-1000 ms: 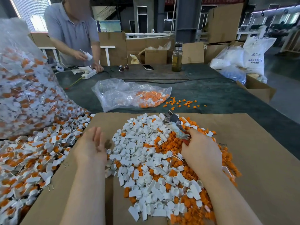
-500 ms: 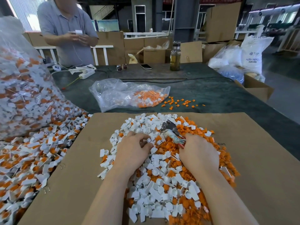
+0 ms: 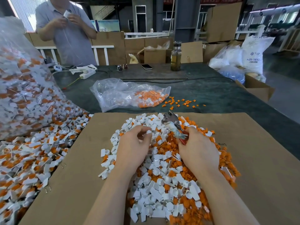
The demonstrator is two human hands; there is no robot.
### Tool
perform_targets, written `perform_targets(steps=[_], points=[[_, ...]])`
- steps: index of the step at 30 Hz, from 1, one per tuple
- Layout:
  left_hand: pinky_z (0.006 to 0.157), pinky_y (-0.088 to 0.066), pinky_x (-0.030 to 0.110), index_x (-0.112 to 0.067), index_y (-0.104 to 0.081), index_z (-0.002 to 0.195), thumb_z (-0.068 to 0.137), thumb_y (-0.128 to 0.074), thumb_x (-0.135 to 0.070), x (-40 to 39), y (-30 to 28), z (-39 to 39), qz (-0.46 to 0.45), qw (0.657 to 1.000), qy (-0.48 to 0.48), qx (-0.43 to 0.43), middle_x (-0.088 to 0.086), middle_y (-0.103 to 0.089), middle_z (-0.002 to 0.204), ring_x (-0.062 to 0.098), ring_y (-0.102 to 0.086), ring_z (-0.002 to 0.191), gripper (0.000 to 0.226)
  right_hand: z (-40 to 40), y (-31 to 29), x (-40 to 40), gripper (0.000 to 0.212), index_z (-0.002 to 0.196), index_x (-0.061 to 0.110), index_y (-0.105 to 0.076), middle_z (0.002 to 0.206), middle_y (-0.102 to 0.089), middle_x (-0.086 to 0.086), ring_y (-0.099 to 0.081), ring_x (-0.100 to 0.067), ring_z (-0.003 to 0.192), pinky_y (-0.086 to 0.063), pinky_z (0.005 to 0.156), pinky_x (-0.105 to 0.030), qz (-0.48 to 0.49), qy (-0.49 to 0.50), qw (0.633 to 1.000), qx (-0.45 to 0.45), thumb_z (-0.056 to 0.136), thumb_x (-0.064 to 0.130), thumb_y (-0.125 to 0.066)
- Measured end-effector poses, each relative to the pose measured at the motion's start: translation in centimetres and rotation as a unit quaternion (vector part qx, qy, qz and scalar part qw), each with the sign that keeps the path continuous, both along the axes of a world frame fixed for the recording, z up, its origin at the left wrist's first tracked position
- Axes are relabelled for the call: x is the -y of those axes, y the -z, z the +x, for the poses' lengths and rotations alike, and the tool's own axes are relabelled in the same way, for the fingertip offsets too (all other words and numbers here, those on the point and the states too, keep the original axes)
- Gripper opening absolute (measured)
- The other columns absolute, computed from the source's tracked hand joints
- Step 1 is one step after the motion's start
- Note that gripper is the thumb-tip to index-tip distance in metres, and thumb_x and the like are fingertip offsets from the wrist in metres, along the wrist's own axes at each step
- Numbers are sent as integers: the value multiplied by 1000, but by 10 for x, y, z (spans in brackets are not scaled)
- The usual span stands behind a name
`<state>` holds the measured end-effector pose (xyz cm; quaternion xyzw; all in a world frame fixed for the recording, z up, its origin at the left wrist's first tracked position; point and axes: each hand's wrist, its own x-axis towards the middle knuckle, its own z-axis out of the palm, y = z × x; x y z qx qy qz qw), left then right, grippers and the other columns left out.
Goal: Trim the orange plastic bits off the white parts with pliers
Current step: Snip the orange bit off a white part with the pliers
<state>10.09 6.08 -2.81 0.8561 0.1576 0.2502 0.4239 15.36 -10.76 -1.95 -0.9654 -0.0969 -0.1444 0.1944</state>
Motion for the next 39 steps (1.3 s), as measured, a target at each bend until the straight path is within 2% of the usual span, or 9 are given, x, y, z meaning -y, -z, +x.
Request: perform_targets(steps=[8, 13, 19, 22, 25, 29, 33, 36, 39], points=[[55, -45, 16, -34, -64, 85, 78, -83, -29, 5, -4, 1, -140, 990, 22, 19, -17, -66, 76, 3, -59, 66, 21, 4, -3, 1, 50, 128, 22, -58, 116, -66, 6, -60, -12, 95, -42, 66, -22, 172, -52, 983, -37, 85, 45, -68], [53, -42, 7, -32, -68, 81, 72, -88, -29, 5, -10, -3, -161, 986, 24, 34, -21, -66, 80, -4, -52, 58, 22, 4, -1, -2, 44, 119, 17, -64, 100, -66, 10, -48, 4, 72, -33, 61, -11, 216, -93, 971, -34, 85, 44, -69], [50, -41, 5, -34, -77, 80, 70, -89, -26, 9, -16, -5, -186, 982, 27, 29, -12, -57, 67, -5, -51, 52, 18, 1, 0, -4, 39, 122, 19, -64, 108, -68, 8, -50, 1, 83, -38, 69, -14, 230, -109, 967, -25, 87, 33, -71], [54, -43, 4, -37, -78, 85, 70, -88, -30, 10, -18, -7, -209, 977, 33, 21, -13, -67, 78, 2, -63, 69, 19, 2, -1, -3, 38, 121, 20, -63, 88, -54, 23, -51, 6, 76, -36, 64, -9, 254, -114, 960, -32, 86, 31, -71], [59, -46, 7, -40, -78, 88, 72, -87, -30, 12, -19, -7, -220, 975, 35, 15, -10, -71, 92, 14, -68, 85, 21, 3, -1, -3, 38, 120, 20, -65, 85, -52, 26, -51, 10, 77, -36, 64, -8, 271, -117, 955, -38, 85, 30, -72], [67, -56, 25, -33, -75, 87, 71, -89, -26, 17, -19, -5, -222, 974, 1, 31, -10, -63, 76, 22, -70, 80, 22, 0, -1, -4, 26, 109, 24, -67, 83, -58, 26, -58, 6, 78, -41, 64, -9, 292, -129, 947, -43, 84, 29, -74], [64, -60, 25, -30, -74, 85, 71, -89, -22, 23, -19, -4, -236, 971, 8, 41, -4, -64, 67, 22, -73, 69, 22, -5, -4, -7, 25, 85, 44, -56, 81, -60, 27, -57, 15, 84, -45, 61, -5, 324, -157, 932, -39, 84, 27, -74], [72, -62, 32, -28, -78, 90, 73, -87, -18, 26, -19, -5, -257, 965, 29, 51, 10, -72, 80, 26, -74, 75, 21, -6, -4, -8, 18, 98, 33, -63, 87, -64, 23, -58, 15, 87, -44, 66, -1, 353, -173, 918, -46, 86, 24, -73], [67, -58, 21, -26, -78, 92, 79, -82, -13, 29, -20, -6, -298, 951, 47, 63, 4, -77, 80, 16, -75, 72, 19, -6, -4, -9, 19, 106, 25, -65, 91, -66, 20, -59, 13, 89, -45, 68, -2, 385, -185, 903, -46, 87, 23, -71]])
